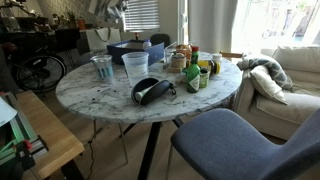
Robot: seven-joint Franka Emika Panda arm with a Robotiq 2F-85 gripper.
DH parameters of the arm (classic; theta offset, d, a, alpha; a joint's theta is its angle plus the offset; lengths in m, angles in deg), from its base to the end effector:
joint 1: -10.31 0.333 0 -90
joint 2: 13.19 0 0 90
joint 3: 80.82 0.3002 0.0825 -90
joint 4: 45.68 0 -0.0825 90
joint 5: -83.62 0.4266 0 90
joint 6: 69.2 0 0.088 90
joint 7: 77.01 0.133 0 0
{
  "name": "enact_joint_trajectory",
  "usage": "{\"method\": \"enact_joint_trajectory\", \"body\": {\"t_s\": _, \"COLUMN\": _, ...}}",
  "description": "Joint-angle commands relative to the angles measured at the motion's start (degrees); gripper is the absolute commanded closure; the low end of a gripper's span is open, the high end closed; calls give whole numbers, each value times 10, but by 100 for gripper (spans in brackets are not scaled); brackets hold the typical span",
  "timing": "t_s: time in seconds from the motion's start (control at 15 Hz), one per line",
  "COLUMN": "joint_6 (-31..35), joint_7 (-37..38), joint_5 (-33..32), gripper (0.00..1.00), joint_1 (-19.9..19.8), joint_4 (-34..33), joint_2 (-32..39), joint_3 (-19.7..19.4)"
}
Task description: Pick up the striped towel and put it on the left side of the table next to the blue box
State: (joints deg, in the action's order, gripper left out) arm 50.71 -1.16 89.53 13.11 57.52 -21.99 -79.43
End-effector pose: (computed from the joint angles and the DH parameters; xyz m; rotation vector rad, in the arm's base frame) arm 0.6018 0.0523 0.6100 -2.2093 1.6473 -0.3914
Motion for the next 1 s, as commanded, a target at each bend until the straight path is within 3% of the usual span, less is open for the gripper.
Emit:
{"method": "enact_joint_trajectory", "body": {"t_s": 0.0, "joint_6": -3, "joint_7": -84, "joint_5": 108, "gripper": 100, "joint_1": 16, "joint_4": 37, "joint_2": -15, "joint_3": 9}}
{"method": "enact_joint_trajectory", "body": {"t_s": 0.07, "joint_6": -2, "joint_7": -40, "joint_5": 59, "gripper": 98, "joint_1": 1, "joint_4": 14, "joint_2": -6, "joint_3": 19}}
{"method": "enact_joint_trajectory", "body": {"t_s": 0.4, "joint_6": -2, "joint_7": -69, "joint_5": 92, "gripper": 100, "joint_1": 6, "joint_4": 23, "joint_2": -5, "joint_3": 21}}
{"method": "enact_joint_trajectory", "body": {"t_s": 0.93, "joint_6": 23, "joint_7": -90, "joint_5": 142, "gripper": 100, "joint_1": 42, "joint_4": 38, "joint_2": 13, "joint_3": 69}}
